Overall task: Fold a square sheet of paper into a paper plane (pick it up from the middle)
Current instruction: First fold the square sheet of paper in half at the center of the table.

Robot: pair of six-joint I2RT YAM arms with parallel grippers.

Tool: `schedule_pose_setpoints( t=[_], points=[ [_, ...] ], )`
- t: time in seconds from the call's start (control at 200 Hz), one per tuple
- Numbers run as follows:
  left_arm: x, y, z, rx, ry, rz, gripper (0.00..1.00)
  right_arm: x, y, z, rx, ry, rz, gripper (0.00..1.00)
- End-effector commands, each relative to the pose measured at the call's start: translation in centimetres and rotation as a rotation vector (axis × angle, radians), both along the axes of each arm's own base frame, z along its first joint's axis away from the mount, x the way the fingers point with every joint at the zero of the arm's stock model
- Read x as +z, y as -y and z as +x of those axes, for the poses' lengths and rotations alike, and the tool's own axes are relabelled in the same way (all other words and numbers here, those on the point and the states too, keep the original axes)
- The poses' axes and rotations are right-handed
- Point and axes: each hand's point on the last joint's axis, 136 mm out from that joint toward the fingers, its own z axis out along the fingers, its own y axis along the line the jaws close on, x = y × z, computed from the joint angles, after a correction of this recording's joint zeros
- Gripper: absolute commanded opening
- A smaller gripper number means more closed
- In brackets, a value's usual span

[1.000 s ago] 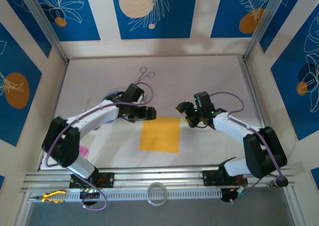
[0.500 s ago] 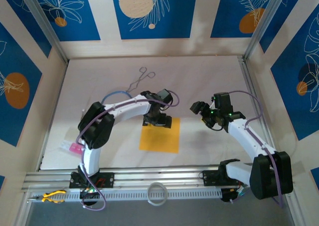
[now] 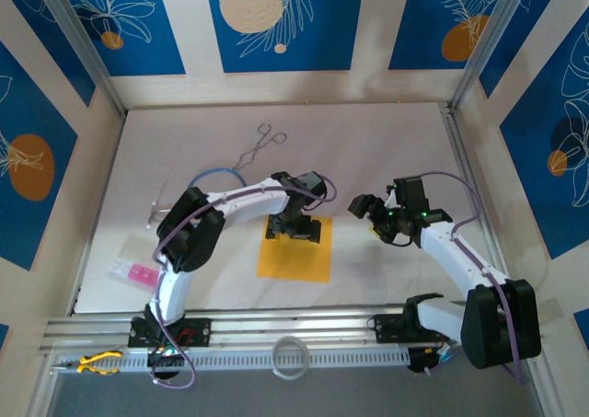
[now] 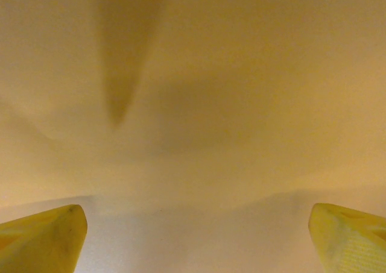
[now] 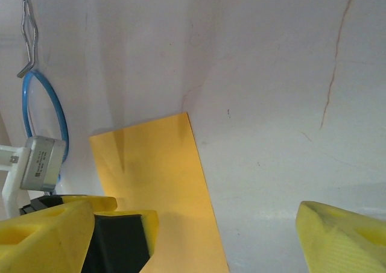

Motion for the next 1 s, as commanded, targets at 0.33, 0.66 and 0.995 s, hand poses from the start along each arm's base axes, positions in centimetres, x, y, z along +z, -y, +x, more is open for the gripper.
schedule_pose_setpoints(
  t=[0.33, 0.66, 0.995],
  points=[
    [-2.1, -0.4, -0.8, 0.011, -0.023, 0.097, 0.95, -0.4, 1.1, -1.6, -0.036, -0.039, 0.027, 0.89],
    [-3.7, -0.3, -1.6, 0.014, -0.063, 0.097, 0.95, -0.1, 0.9, -1.3, -0.026, -0.032, 0.039, 0.89],
    [-4.3, -0.6, -1.6, 0.02, -0.06, 0.112, 0.92, -0.2, 1.1, -1.4, -0.021, -0.036, 0.022, 0.89]
  ],
)
